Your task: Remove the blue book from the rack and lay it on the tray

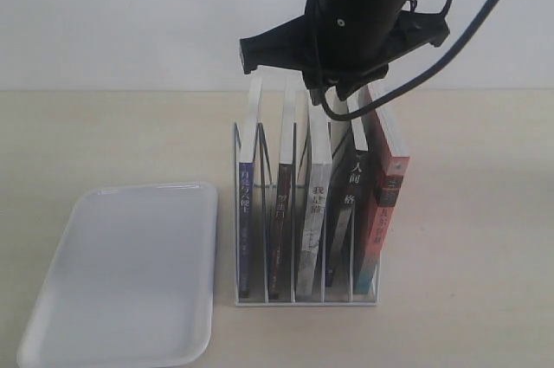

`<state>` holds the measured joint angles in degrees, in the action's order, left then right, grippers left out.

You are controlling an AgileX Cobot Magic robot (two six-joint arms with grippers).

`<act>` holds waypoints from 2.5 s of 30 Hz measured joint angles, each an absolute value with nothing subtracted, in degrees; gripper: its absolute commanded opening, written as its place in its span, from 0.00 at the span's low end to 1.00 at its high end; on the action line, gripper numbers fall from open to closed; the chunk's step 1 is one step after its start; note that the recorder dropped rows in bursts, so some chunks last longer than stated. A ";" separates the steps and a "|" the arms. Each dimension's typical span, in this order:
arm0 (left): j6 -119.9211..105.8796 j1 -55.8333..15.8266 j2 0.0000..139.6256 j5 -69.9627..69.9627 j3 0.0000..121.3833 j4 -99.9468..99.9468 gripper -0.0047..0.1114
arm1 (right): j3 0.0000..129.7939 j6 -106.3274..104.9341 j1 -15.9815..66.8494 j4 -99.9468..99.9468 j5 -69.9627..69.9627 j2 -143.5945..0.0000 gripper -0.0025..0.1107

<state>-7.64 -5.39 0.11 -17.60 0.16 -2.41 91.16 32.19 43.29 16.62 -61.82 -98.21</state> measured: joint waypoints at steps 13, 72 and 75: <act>-7.64 -5.39 0.11 -17.60 0.16 -2.41 0.08 | 91.63 33.70 43.33 15.90 -61.50 -100.18 0.26; -7.64 -5.39 0.11 -17.60 0.16 -2.41 0.08 | 88.63 31.15 43.33 15.80 -59.43 -97.03 0.39; -7.64 -5.39 0.11 -17.60 0.16 -2.41 0.08 | 88.63 31.28 43.33 15.58 -59.43 -97.03 0.39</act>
<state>-7.64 -5.39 0.11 -17.60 0.16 -2.41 88.63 31.28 43.33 15.58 -59.43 -97.03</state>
